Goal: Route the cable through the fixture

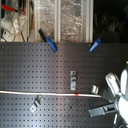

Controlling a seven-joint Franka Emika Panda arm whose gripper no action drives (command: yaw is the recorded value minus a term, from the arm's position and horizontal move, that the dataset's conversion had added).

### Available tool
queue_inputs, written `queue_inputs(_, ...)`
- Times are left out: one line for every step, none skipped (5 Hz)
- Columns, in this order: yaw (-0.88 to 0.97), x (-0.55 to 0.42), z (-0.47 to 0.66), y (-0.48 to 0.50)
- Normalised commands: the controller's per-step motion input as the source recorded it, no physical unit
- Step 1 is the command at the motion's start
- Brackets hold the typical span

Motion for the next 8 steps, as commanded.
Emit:
queue_inputs(-0.94,-0.026,0.19,0.048)
queue_inputs(-0.72,-0.166,0.26,0.223)
queue_inputs(-0.49,-0.253,0.13,0.275)
queue_inputs(0.19,0.003,0.0,0.178)
queue_inputs(0.68,0.016,-0.05,0.016)
queue_inputs(0.65,0.042,0.0,0.038)
queue_inputs(0.39,-0.019,0.0,0.025)
queue_inputs(0.3,0.027,0.11,0.011)
